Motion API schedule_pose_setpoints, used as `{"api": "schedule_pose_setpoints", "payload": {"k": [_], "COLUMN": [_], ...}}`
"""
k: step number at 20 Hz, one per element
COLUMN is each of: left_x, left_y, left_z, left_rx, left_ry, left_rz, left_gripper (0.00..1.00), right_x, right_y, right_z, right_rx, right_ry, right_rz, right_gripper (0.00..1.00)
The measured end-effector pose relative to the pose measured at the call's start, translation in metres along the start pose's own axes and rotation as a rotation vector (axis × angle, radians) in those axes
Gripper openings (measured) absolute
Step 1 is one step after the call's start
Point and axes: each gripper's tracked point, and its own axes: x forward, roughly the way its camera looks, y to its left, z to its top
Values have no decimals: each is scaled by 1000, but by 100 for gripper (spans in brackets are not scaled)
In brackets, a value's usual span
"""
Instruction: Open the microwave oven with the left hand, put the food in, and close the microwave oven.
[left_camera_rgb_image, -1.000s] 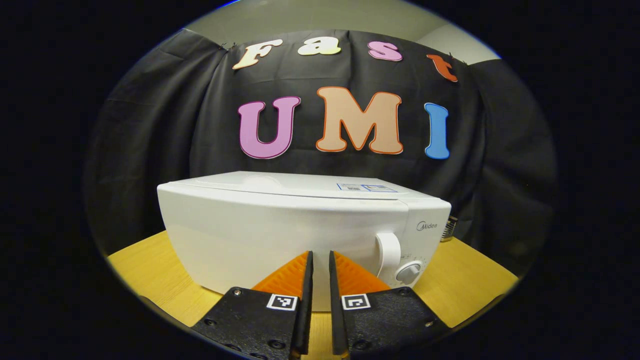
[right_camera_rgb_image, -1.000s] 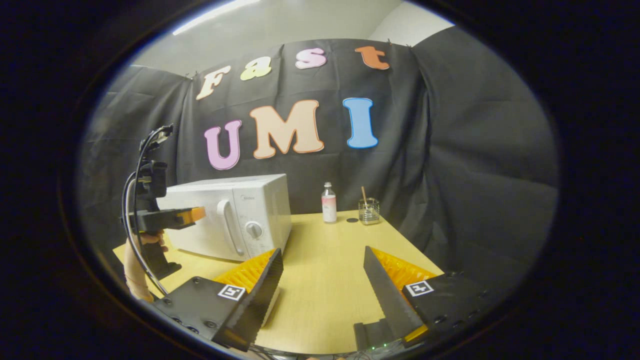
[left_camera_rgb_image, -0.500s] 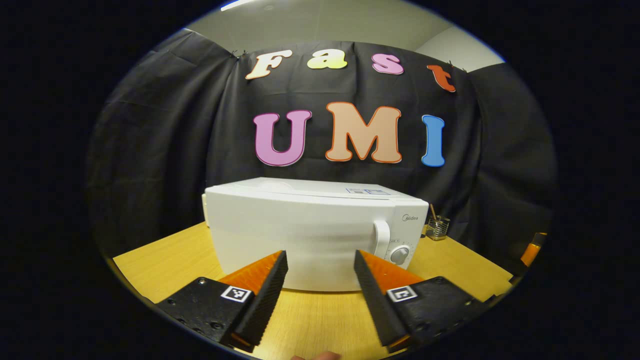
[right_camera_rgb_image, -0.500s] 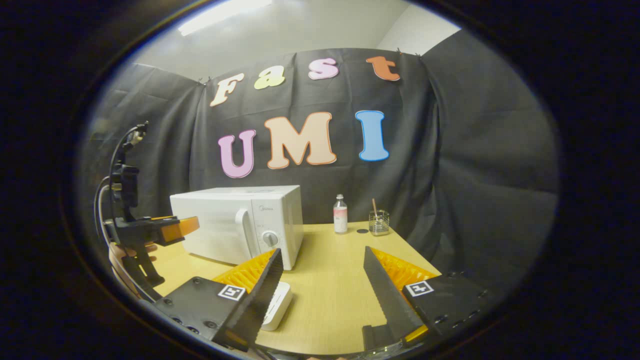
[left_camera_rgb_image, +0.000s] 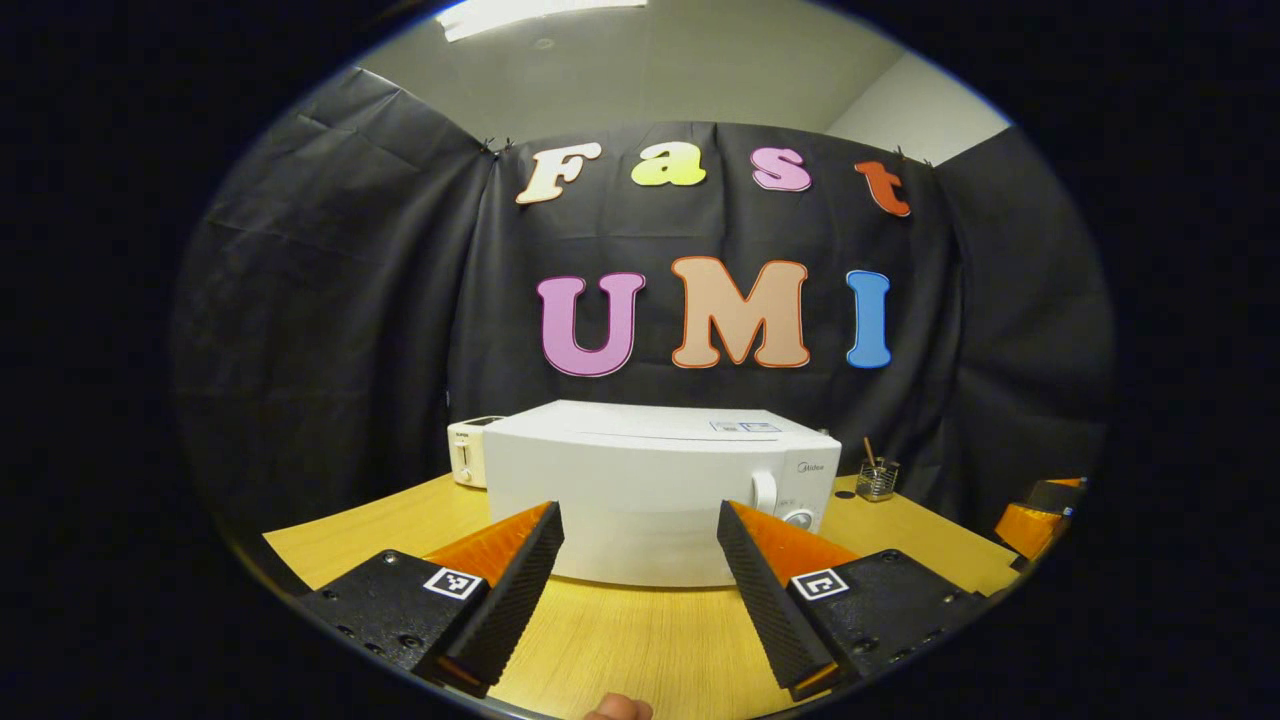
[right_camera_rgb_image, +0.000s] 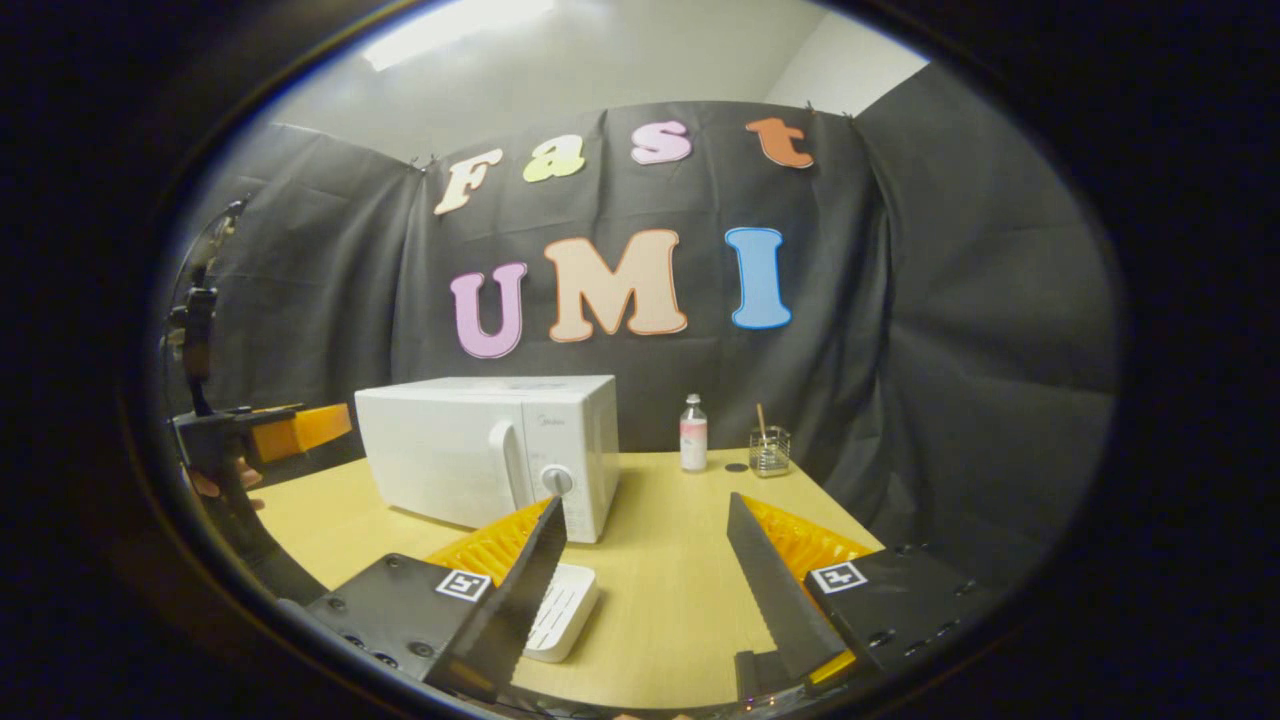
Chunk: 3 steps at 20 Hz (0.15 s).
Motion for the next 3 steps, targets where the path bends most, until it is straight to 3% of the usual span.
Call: {"api": "schedule_pose_setpoints", "payload": {"k": [3], "left_x": [-7], "left_y": [-6], "left_z": [8], "left_rx": [10], "left_ry": [-22], "left_rz": [-16], "left_gripper": [96], "right_x": [1], "right_y": [-1], "right_z": [0], "right_rx": [-9], "right_ry": [0], "right_rz": [-5], "right_gripper": [99]}}
